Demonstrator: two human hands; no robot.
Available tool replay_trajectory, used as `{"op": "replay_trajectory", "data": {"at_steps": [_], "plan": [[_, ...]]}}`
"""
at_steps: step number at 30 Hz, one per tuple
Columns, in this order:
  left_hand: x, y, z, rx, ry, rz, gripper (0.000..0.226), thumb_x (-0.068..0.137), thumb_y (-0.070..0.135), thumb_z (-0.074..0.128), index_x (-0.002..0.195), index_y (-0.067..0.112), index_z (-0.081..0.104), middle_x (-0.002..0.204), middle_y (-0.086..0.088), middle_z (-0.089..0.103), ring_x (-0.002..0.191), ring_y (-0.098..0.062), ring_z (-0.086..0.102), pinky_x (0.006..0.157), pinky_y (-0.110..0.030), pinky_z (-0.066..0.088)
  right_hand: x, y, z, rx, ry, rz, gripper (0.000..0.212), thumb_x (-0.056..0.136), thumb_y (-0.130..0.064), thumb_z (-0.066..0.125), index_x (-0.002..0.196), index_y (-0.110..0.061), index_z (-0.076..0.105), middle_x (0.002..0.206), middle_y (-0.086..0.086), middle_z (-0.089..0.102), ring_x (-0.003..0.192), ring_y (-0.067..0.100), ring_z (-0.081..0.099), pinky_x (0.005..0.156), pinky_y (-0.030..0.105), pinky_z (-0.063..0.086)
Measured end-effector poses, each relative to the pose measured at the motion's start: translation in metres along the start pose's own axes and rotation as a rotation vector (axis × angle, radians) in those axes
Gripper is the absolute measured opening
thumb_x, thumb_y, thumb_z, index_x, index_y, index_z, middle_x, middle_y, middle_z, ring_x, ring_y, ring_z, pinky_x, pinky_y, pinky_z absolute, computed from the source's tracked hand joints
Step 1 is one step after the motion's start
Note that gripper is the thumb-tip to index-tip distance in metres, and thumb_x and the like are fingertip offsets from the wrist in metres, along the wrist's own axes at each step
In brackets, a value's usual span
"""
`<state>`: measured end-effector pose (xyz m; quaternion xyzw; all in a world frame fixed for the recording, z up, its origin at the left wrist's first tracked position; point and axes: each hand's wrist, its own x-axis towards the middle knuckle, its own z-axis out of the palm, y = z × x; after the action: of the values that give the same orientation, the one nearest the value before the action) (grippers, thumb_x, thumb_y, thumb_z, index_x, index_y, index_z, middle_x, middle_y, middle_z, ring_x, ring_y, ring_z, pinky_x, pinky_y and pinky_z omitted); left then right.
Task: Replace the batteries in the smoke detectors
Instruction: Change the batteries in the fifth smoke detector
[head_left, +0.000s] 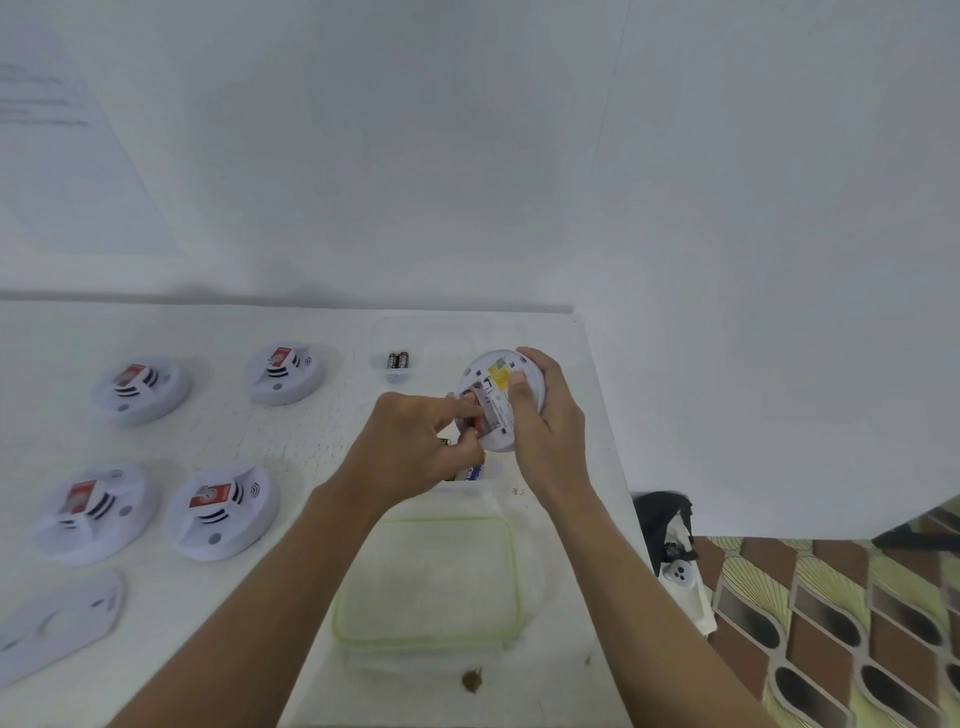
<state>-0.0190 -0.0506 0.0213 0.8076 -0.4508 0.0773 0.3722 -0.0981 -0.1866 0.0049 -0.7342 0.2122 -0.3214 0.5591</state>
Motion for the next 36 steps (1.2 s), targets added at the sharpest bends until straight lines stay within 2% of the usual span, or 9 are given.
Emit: {"op": "replay_trajectory", "data": {"at_steps": [3,7,16,19,23,26,29,33,36], "plan": [[-0.001,-0.003,-0.007,-0.073,-0.052,0.060,0.034,0.074,0.016,0.063,0.104,0.022,0.077,0.091,0.007,0.077,0.073,-0.002,0.069,0.068,-0.016,0.054,0.002,0.000,-0.003,0.007,-0.002,0.010,0.023,0.105,-0.027,0.048,0.127,-0.027,0.056,0.111,-0.015,0.065,0.102,0.001,0.064,0.086,0.028,0.057],[0.007,-0.009,-0.019,-0.075,-0.268,0.120,0.032,0.076,0.017,0.076,0.107,0.028,0.073,0.116,0.031,0.063,0.079,-0.017,0.070,0.071,-0.025,0.054,0.002,0.000,-0.005,0.004,-0.043,0.024,0.023,0.106,-0.029,0.046,0.128,-0.028,0.054,0.109,-0.017,0.064,0.100,0.000,0.064,0.081,0.023,0.057],[0.003,-0.013,-0.018,-0.110,-0.254,-0.007,0.012,0.082,0.015,0.077,0.091,0.024,0.075,0.091,0.022,0.072,0.056,-0.013,0.070,0.057,-0.013,0.047,0.007,0.001,-0.005,0.023,-0.132,0.111,0.022,0.105,-0.034,0.047,0.125,-0.031,0.054,0.105,-0.016,0.065,0.098,0.004,0.064,0.089,0.035,0.057],[0.002,-0.010,-0.017,-0.091,-0.255,0.001,0.017,0.081,0.016,0.078,0.095,0.023,0.074,0.068,0.021,0.067,0.057,-0.005,0.069,0.055,-0.004,0.038,0.008,0.001,-0.006,0.018,-0.137,0.105,0.022,0.106,-0.032,0.047,0.126,-0.029,0.054,0.105,-0.016,0.065,0.098,0.002,0.064,0.087,0.031,0.056],[0.002,-0.009,-0.017,-0.115,-0.271,-0.018,0.031,0.081,0.017,0.078,0.110,0.028,0.074,0.079,0.010,0.076,0.057,0.003,0.066,0.060,-0.005,0.043,0.009,0.000,-0.004,0.009,-0.145,0.095,0.021,0.105,-0.030,0.047,0.126,-0.029,0.054,0.105,-0.016,0.065,0.095,-0.004,0.063,0.082,0.020,0.053],[0.000,-0.005,-0.017,-0.198,-0.202,-0.087,0.021,0.083,0.017,0.077,0.101,0.027,0.078,0.081,0.022,0.073,0.056,-0.002,0.067,0.059,-0.013,0.050,0.010,-0.002,-0.002,0.003,-0.125,0.070,0.022,0.106,-0.029,0.046,0.127,-0.028,0.053,0.104,-0.016,0.064,0.093,-0.010,0.060,0.076,0.011,0.049],[-0.002,-0.007,-0.019,-0.321,-0.052,-0.245,0.015,0.084,0.019,0.076,0.094,0.030,0.076,0.078,0.008,0.076,0.062,-0.007,0.069,0.060,-0.022,0.057,0.011,-0.006,0.002,-0.004,-0.097,0.044,0.024,0.106,-0.029,0.045,0.129,-0.025,0.051,0.104,-0.016,0.062,0.093,-0.010,0.060,0.071,0.006,0.046],[-0.006,-0.029,-0.026,-0.136,-0.038,-0.281,0.010,0.086,0.026,0.073,0.096,0.026,0.073,0.079,0.016,0.073,0.071,-0.004,0.067,0.067,-0.013,0.050,0.015,-0.006,0.006,-0.011,-0.064,0.038,0.025,0.106,-0.030,0.045,0.130,-0.026,0.048,0.104,-0.020,0.059,0.094,-0.013,0.056,0.072,0.005,0.045],[-0.007,-0.040,-0.028,0.157,-0.242,-0.278,0.018,0.087,0.034,0.070,0.105,0.033,0.067,0.076,0.018,0.069,0.075,-0.005,0.058,0.071,-0.024,0.046,0.019,-0.006,0.008,0.000,-0.072,0.047,0.024,0.105,-0.029,0.046,0.129,-0.028,0.048,0.104,-0.021,0.059,0.092,-0.016,0.056,0.073,0.006,0.045]]}}
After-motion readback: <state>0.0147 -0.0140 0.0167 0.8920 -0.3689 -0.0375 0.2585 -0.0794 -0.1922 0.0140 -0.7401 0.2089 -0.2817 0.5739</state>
